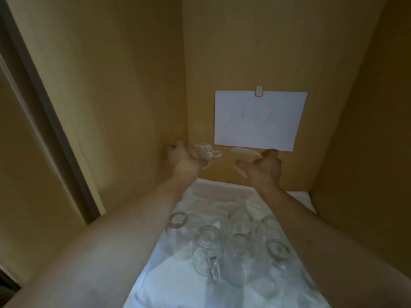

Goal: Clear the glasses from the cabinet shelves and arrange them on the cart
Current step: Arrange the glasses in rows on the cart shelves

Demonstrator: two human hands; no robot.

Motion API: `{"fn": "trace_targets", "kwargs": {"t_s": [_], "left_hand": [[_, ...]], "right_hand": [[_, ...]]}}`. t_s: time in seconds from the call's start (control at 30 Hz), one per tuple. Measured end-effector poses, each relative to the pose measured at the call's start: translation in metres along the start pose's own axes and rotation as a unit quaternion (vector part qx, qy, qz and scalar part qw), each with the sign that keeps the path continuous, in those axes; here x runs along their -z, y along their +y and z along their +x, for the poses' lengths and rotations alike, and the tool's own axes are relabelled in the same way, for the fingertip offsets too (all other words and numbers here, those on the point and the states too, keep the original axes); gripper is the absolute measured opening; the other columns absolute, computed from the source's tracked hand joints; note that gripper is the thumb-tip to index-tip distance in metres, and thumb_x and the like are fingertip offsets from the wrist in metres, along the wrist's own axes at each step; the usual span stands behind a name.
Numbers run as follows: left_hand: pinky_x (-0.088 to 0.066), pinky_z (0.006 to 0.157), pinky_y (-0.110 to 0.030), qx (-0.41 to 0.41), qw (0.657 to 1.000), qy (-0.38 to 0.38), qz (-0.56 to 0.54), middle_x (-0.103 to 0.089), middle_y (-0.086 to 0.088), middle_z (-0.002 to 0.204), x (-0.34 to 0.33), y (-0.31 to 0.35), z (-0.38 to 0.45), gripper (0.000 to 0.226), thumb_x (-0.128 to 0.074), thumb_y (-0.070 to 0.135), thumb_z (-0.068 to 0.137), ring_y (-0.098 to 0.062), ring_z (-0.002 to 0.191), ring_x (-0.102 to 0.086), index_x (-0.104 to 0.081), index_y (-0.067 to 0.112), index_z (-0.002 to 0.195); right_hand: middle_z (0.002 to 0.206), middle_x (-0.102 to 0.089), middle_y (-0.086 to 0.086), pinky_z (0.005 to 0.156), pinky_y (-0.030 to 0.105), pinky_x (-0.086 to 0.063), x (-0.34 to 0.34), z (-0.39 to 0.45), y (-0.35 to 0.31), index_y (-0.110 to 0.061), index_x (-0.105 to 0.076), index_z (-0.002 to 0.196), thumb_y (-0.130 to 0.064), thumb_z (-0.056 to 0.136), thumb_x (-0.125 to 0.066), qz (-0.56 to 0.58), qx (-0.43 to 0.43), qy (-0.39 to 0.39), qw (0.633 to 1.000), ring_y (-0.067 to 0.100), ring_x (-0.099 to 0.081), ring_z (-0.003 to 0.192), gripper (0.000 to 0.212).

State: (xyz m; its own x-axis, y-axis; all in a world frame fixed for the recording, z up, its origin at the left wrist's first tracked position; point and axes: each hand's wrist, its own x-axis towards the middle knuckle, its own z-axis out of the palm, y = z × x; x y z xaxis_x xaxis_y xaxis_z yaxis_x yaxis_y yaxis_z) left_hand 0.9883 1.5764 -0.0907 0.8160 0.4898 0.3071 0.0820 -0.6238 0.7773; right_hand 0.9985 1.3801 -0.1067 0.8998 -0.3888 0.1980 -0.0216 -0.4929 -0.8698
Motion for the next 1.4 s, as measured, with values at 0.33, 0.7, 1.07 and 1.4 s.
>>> {"fn": "trace_targets", "kwargs": {"t_s": [0.33, 0.7, 1.07, 1.4], "left_hand": [[-0.043, 0.069, -0.025, 0.060, 0.966, 0.094, -0.233, -0.061, -0.002, 0.108, 0.027, 0.046, -0.045, 0.084, -0.097, 0.042, 0.053, -0.021, 0.089, -0.061, -0.046, 0.018, 0.114], [-0.054, 0.074, -0.031, 0.080, 0.898, 0.026, -0.433, -0.067, -0.010, 0.112, 0.056, 0.066, -0.070, 0.074, -0.093, 0.039, 0.056, -0.016, 0.088, -0.067, -0.045, 0.022, 0.110], [-0.061, 0.085, -0.046, 0.074, 0.820, -0.188, -0.535, -0.064, -0.008, 0.118, 0.115, 0.069, -0.105, 0.059, -0.087, 0.027, 0.070, -0.021, 0.096, -0.070, -0.047, 0.024, 0.113], [-0.056, 0.083, -0.040, 0.125, 0.688, -0.450, -0.555, -0.078, -0.008, 0.093, 0.131, 0.041, -0.186, 0.055, -0.085, 0.024, 0.064, -0.024, 0.082, -0.075, -0.065, 0.014, 0.115]], "right_hand": [[0.067, -0.060, 0.004, 0.090, 0.040, -0.056, 0.038, -0.020, -0.014, -0.004, -0.062, 0.085, -0.048, 0.065, -0.091, 0.360, -0.179, -0.082, 0.912, 0.020, -0.057, 0.065, 0.056], [0.057, -0.045, 0.006, 0.093, 0.039, -0.047, 0.083, -0.062, -0.020, 0.004, -0.059, 0.133, -0.033, 0.083, -0.081, 0.478, -0.140, -0.172, 0.850, 0.016, -0.050, 0.060, 0.066], [0.103, -0.073, 0.008, 0.079, 0.038, -0.059, 0.110, -0.147, -0.045, -0.009, -0.065, 0.123, -0.038, 0.073, -0.086, 0.435, -0.078, -0.151, 0.884, 0.025, -0.075, 0.085, 0.061], [0.096, -0.073, 0.015, 0.071, 0.044, -0.059, 0.149, -0.263, -0.009, -0.002, -0.059, 0.127, -0.028, 0.063, -0.095, 0.459, -0.110, 0.012, 0.881, 0.032, -0.073, 0.081, 0.078]]}}
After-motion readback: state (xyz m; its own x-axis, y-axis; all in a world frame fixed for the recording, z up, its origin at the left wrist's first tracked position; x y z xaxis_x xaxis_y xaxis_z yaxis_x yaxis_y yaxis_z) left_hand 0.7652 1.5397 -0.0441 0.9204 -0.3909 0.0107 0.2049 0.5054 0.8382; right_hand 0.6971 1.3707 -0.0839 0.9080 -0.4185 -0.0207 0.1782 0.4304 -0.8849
